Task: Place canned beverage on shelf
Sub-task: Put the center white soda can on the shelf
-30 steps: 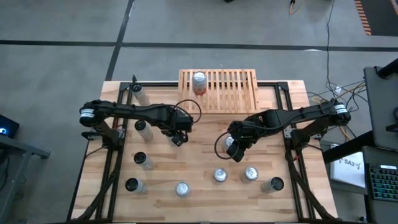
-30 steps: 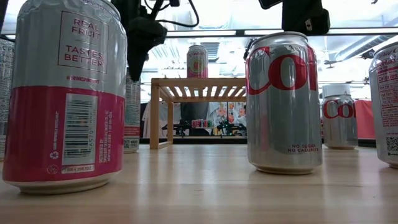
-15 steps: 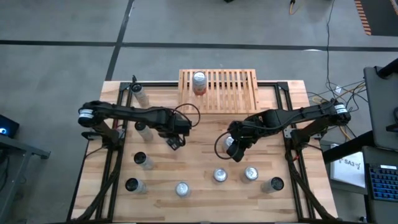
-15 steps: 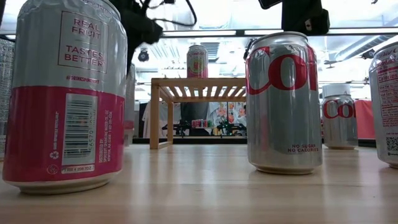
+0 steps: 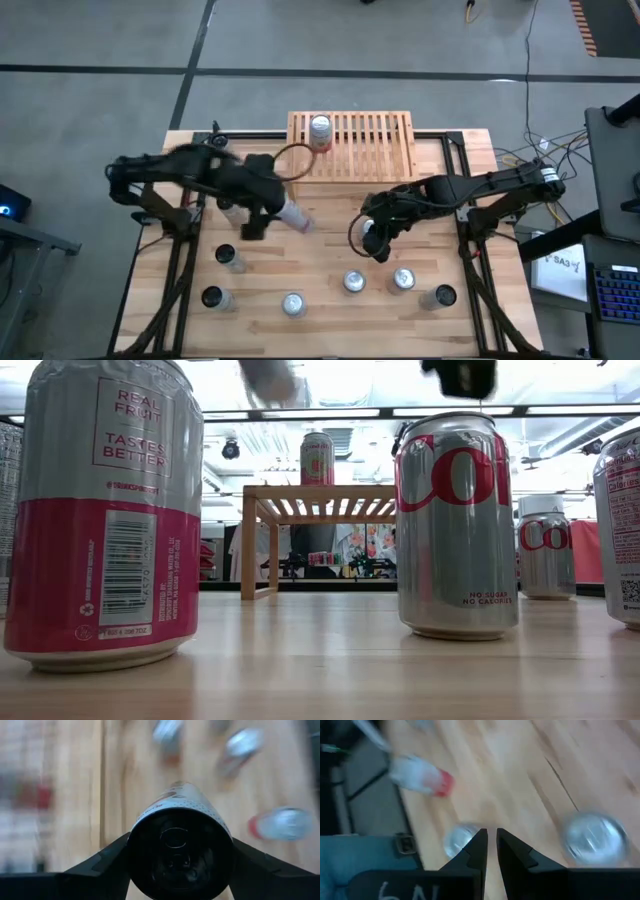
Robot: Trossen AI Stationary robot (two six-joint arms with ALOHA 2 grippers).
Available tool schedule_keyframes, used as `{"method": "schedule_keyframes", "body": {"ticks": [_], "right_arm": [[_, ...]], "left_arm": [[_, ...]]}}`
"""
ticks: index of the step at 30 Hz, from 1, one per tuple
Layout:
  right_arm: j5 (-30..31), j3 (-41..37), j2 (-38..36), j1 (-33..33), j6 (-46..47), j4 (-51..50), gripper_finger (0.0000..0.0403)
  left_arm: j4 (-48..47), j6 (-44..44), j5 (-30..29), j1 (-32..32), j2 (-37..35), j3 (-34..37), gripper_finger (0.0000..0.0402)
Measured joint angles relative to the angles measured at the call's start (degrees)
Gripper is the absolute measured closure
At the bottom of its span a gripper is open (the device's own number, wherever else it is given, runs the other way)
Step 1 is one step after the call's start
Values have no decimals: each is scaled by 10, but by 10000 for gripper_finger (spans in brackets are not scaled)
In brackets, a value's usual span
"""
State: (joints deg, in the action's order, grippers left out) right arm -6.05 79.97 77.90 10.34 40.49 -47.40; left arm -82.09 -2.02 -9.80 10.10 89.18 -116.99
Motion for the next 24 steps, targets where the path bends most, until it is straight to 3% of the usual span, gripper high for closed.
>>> {"method": "schedule_keyframes", "body": {"ticks": [7, 11, 15, 24], "right_arm": [[0, 47, -1, 3, -90, 161, 369], [-1, 90, -1, 3, -130, 181, 369], [-4, 122, -2, 5, -153, 182, 369], [-5, 129, -2, 5, -147, 191, 364]], "left_arm": [[4, -59, 29, 9, 35, -181, 163], [15, -59, 61, 14, 8, -145, 163], [-5, -46, 56, 19, 7, -129, 163], [-5, -48, 57, 26, 23, -118, 163]]}}
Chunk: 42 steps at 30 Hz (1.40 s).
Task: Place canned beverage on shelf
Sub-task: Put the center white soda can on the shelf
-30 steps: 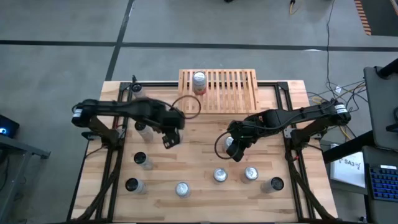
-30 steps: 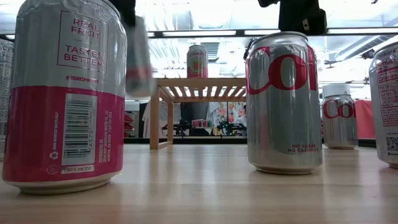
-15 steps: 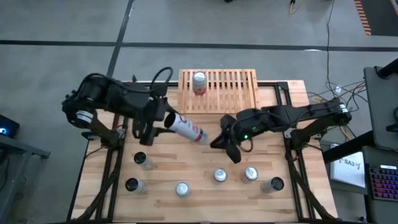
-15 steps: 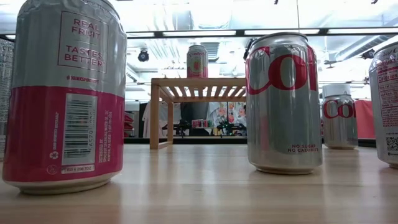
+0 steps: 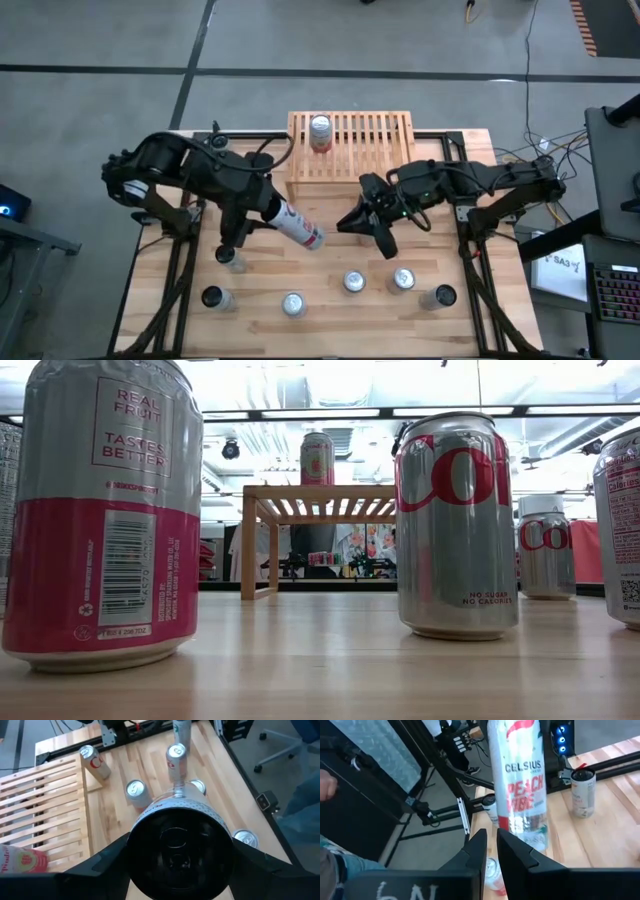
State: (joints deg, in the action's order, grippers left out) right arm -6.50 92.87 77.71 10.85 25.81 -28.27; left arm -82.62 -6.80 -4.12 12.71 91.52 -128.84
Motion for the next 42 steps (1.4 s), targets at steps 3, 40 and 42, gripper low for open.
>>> {"method": "schedule_keyframes", "body": {"ticks": [3, 40, 42], "right_arm": [[0, 0, 0, 0, 6, 4, 364], [105, 0, 87, 0, -87, 54, 121], [103, 0, 91, 0, -89, 50, 125]], "left_arm": [[0, -2, -2, 0, 1, 0, 163], [27, -2, -14, -1, 17, 1, 163], [34, -12, -15, -1, 19, 1, 163]]}}
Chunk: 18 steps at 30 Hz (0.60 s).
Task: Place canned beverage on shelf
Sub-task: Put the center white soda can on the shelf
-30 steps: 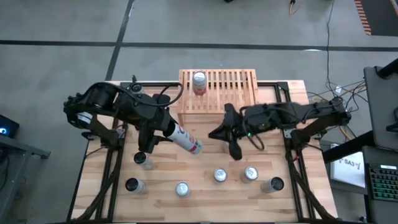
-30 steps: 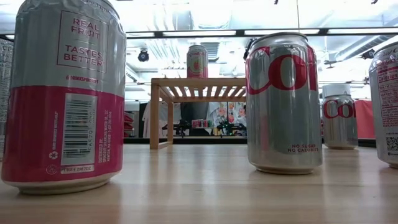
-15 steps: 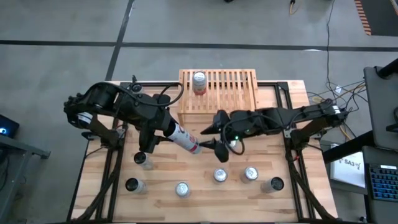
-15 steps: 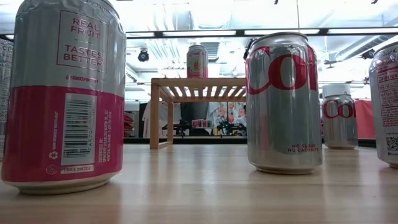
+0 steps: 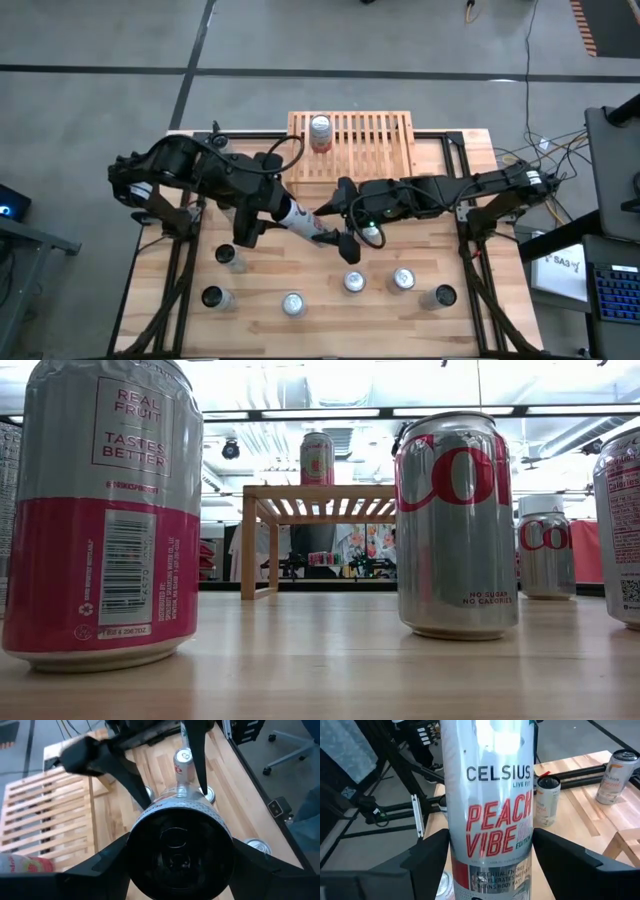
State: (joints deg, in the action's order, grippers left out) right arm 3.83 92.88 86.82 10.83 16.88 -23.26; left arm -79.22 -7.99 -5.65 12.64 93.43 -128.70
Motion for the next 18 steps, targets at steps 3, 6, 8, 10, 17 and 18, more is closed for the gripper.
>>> {"method": "schedule_keyframes", "body": {"ticks": [3, 6, 8, 10, 17, 18], "right_arm": [[-12, 0, 10, -3, -8, 4, 130], [-22, 4, 22, -4, -12, 5, 136], [-22, 4, 22, -4, -15, 7, 145], [-27, 4, 26, -4, -18, 12, 153], [-69, 15, 29, -11, -13, 9, 142], [-72, 18, 29, -12, -12, 7, 138]], "left_arm": [[-2, -12, 0, 0, 0, 1, 163], [-6, -14, 3, 0, 2, 1, 163], [-4, -14, 4, 0, 2, 1, 163], [-2, -14, 4, 0, 2, 1, 163], [-4, 0, 10, 0, 1, 3, 163], [-4, 2, 11, 0, 1, 3, 163]]}}
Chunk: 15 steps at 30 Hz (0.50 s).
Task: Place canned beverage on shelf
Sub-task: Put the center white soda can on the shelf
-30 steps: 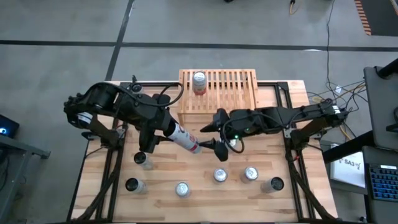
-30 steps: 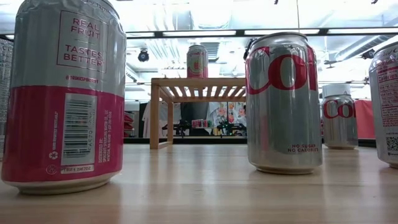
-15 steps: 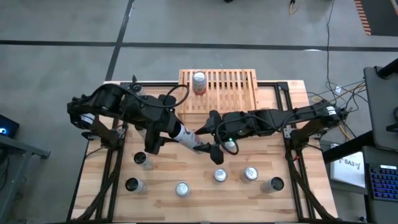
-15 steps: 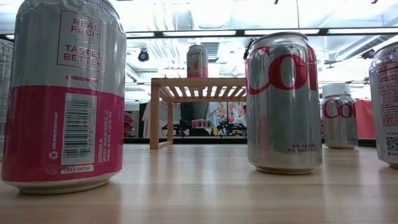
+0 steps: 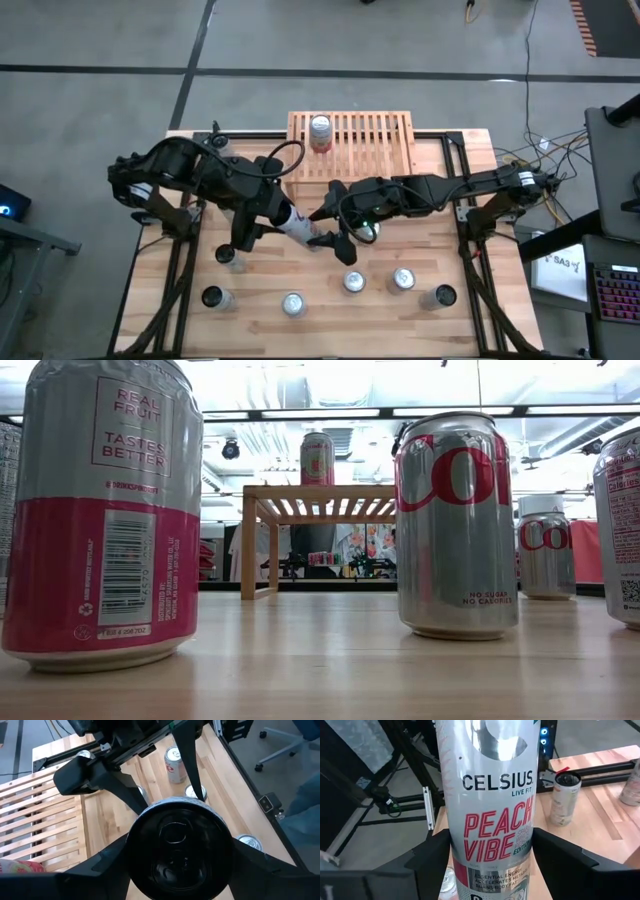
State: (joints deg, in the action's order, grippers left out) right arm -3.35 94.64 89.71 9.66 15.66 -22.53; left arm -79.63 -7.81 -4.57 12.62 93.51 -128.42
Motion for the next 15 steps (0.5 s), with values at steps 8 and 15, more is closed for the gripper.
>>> {"method": "schedule_keyframes", "body": {"ticks": [8, 15], "right_arm": [[-16, 14, 0, -5, -13, -4, 138], [-15, 15, 0, -6, 13, -8, 125]], "left_arm": [[2, 4, -2, 0, -2, -1, 163], [2, 28, -3, -1, -2, -1, 163]]}}
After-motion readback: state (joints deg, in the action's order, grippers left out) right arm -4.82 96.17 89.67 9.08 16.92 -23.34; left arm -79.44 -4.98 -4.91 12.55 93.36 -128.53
